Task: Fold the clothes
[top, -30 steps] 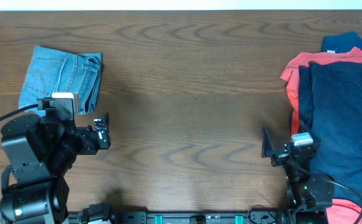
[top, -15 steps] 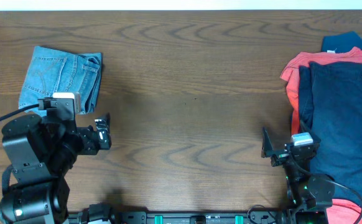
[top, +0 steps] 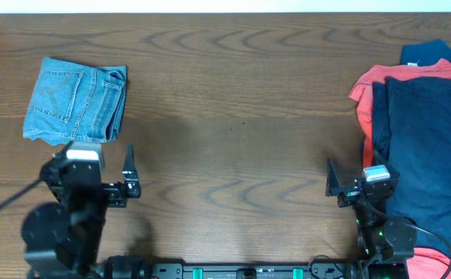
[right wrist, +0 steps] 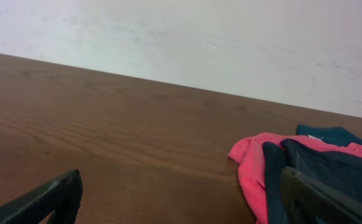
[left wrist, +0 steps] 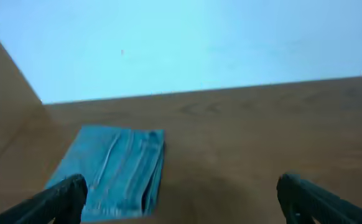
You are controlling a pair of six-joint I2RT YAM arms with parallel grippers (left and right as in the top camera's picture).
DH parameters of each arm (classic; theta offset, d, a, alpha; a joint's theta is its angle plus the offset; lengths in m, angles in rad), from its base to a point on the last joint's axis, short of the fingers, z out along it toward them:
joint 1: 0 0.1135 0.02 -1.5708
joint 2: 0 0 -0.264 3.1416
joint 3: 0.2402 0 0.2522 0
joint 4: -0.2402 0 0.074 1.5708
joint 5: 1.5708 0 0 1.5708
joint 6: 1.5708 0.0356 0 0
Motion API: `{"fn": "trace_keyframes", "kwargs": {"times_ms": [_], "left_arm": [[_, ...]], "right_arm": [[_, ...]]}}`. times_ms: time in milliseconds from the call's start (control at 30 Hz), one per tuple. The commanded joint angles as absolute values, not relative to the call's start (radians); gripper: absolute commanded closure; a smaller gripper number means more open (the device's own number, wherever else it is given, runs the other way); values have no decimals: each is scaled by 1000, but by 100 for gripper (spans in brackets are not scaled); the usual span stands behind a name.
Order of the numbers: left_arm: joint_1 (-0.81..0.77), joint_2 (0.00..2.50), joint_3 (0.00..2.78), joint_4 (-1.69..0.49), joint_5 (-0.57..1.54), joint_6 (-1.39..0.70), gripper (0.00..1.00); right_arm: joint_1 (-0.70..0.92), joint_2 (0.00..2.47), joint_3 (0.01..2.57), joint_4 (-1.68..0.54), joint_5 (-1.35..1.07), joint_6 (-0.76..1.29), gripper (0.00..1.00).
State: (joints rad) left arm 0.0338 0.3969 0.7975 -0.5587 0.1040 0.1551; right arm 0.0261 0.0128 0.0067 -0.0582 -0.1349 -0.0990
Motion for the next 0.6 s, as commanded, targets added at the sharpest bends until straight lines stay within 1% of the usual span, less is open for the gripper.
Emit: {"fn": "trace_keyframes", "kwargs": {"times_ms": [0,200,367,567], "left_arm": [[21,301,661,-504,59,142,2],[18,131,449,-417,59,92,2],[18,9,262,-240,59,91,2],[15,2,125,-91,60,38,2]], "right_arm": [[16,6,6,-60,-139,-109,1],[16,6,6,-60,-139,-109,1],[16,6,6,-60,-139,-109,1],[16,6,6,-60,-139,-109,1]]}}
